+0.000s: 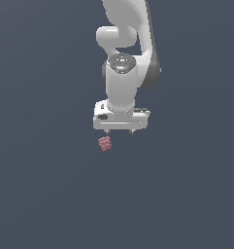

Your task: Pick up the object and move it to a goal position.

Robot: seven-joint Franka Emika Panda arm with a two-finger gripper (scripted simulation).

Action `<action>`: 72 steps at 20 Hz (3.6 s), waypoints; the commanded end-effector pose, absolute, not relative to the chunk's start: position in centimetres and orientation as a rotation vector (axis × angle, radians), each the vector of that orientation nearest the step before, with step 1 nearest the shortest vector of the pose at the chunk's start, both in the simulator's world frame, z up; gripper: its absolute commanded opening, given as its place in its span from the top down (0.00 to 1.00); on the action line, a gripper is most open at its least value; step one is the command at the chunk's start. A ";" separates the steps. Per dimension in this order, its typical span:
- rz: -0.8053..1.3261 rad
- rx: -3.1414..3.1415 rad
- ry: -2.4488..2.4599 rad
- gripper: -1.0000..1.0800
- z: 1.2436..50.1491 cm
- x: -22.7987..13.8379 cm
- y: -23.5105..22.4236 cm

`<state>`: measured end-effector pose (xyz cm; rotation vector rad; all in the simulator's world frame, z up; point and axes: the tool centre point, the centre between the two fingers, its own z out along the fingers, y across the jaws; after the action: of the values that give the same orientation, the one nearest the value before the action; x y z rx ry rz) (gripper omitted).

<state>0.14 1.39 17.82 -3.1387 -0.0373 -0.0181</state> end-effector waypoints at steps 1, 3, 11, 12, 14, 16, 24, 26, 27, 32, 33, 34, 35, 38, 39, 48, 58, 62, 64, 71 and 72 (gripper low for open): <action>-0.018 -3.139 -0.037 0.04 17.8 0.1 1.4; -0.022 -3.139 -0.035 0.04 17.9 0.2 1.2; -0.066 -3.141 0.007 0.04 18.9 0.6 -1.2; -0.067 -3.141 0.009 0.04 18.9 0.6 -1.2; -0.065 -3.141 0.005 0.04 18.8 0.6 -1.1; -0.063 -3.141 -0.004 0.04 18.6 0.6 -1.2; -0.051 -3.143 -0.104 0.04 16.8 0.2 -2.2; -0.046 -3.142 -0.147 0.04 16.0 0.0 -2.6; -0.043 -3.142 -0.171 0.04 15.6 -0.2 -2.8; -0.025 -3.131 -0.314 0.04 13.1 -0.9 -4.0; -0.022 -3.128 -0.341 0.04 12.6 -1.1 -4.3; -0.019 -3.125 -0.367 0.04 12.1 -1.3 -4.5; -0.016 -3.122 -0.391 0.04 11.7 -1.4 -4.7; -0.009 -3.112 -0.451 0.04 10.7 -1.8 -5.2; -0.008 -3.109 -0.468 0.04 10.4 -1.9 -5.3; 0.000 -3.095 -0.539 0.04 9.1 -2.5 -5.9; 0.000 -3.096 -0.536 0.04 6.5 -2.5 -5.8; 0.000 -3.095 -0.538 0.04 4.8 -2.6 -5.8; 0.000 -3.095 -0.538 0.04 4.3 -2.5 -5.9; 0.000 -3.095 -0.539 1.00 4.1 -2.5 -5.9; 0.000 -3.095 -0.539 1.00 4.1 -2.5 -5.9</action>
<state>-2.45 -5.89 4.22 -3.0955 -0.5386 -0.0017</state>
